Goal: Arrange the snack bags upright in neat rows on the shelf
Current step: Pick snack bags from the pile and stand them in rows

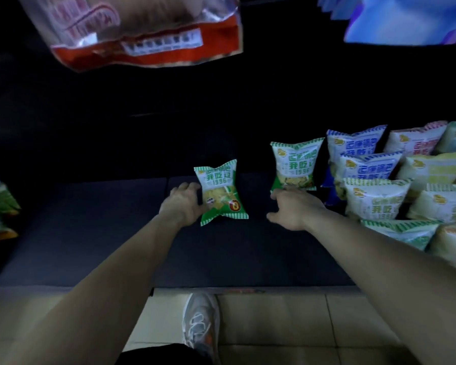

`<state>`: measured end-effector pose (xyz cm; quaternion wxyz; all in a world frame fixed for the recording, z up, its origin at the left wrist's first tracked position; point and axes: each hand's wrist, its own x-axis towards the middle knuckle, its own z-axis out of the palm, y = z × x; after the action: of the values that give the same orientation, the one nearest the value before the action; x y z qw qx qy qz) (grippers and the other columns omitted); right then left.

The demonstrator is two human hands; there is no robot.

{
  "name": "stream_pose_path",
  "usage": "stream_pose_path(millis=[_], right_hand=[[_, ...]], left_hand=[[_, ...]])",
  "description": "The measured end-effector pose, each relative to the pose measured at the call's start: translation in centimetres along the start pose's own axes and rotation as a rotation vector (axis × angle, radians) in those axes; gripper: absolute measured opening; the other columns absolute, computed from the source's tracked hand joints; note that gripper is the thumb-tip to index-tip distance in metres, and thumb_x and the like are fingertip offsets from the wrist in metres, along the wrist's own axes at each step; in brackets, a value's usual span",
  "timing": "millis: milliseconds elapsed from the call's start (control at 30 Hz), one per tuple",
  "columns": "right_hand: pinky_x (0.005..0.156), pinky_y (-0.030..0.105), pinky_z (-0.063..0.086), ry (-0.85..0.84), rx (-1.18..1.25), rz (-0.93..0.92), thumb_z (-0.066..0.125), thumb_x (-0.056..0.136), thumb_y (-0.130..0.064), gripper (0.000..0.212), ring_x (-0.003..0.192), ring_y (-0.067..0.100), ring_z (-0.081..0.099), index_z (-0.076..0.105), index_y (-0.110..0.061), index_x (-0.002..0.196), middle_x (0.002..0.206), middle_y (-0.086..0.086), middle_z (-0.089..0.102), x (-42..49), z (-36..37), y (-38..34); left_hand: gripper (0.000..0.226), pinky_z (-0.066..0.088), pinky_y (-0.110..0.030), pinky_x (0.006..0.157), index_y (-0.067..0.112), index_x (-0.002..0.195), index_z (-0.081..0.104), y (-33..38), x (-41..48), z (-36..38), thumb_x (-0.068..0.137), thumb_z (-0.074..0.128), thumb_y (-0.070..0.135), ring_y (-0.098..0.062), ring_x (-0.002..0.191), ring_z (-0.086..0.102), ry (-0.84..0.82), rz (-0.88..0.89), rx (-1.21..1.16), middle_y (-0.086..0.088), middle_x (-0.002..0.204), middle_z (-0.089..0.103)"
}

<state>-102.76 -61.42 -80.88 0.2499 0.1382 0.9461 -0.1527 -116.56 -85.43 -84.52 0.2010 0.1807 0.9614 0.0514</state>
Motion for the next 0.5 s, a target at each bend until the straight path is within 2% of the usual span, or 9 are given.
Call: stream_pose_path(millis=[100, 233, 300, 400, 500], right_hand=[[0.097, 0.045, 0.046, -0.002, 0.074, -0.018, 0.058, 0.089, -0.056, 0.071, 0.127, 0.032, 0.045, 0.038, -0.017, 0.145, 0.146, 0.011, 0.040, 5.2, 1.8, -3.2], [0.097, 0.046, 0.046, 0.004, 0.208, 0.029, 0.053, 0.084, -0.071, 0.091, 0.128, 0.037, 0.045, 0.029, -0.011, 0.147, 0.149, 0.016, 0.038, 10.6, 4.4, -7.6], [0.094, 0.046, 0.048, 0.016, 0.345, 0.076, 0.060, 0.076, -0.076, 0.097, 0.123, 0.035, 0.050, 0.032, -0.010, 0.142, 0.140, 0.014, 0.046, 12.2, 5.6, -9.1], [0.083, 0.040, 0.053, 0.062, 0.533, 0.099, 0.077, 0.062, -0.070, 0.093, 0.105, 0.025, 0.059, 0.041, -0.013, 0.126, 0.122, 0.006, 0.056, 12.9, 6.4, -10.1], [0.075, 0.036, 0.051, 0.101, 0.502, 0.052, 0.088, 0.049, -0.059, 0.096, 0.098, 0.020, 0.055, 0.043, -0.018, 0.124, 0.118, 0.002, 0.047, 11.0, 5.8, -9.5]], left_hand=[[0.076, 0.040, -0.044, 0.102, 0.025, 0.147, 0.032, -0.6, -0.1, -2.0, 0.086, 0.058, 0.062, -0.028, 0.131, 0.036, -0.042, 0.122, 0.116, -0.006, 0.146, 0.037], [0.069, 0.038, -0.036, 0.103, 0.030, 0.146, 0.032, -2.6, -2.4, -5.1, 0.088, 0.054, 0.061, -0.021, 0.132, 0.037, -0.081, 0.250, 0.208, -0.001, 0.149, 0.034], [0.065, 0.039, -0.032, 0.101, 0.032, 0.144, 0.034, -4.3, -3.8, -5.3, 0.088, 0.053, 0.060, -0.016, 0.128, 0.039, -0.084, 0.269, 0.206, 0.004, 0.146, 0.036], [0.060, 0.040, -0.029, 0.098, 0.032, 0.142, 0.037, -6.5, -5.3, -4.3, 0.090, 0.055, 0.055, -0.014, 0.124, 0.042, -0.087, 0.223, 0.166, 0.008, 0.141, 0.038], [0.062, 0.040, -0.031, 0.099, 0.031, 0.142, 0.038, -7.2, -5.2, -4.0, 0.089, 0.058, 0.054, -0.015, 0.124, 0.043, -0.111, 0.177, 0.109, 0.007, 0.141, 0.038]])
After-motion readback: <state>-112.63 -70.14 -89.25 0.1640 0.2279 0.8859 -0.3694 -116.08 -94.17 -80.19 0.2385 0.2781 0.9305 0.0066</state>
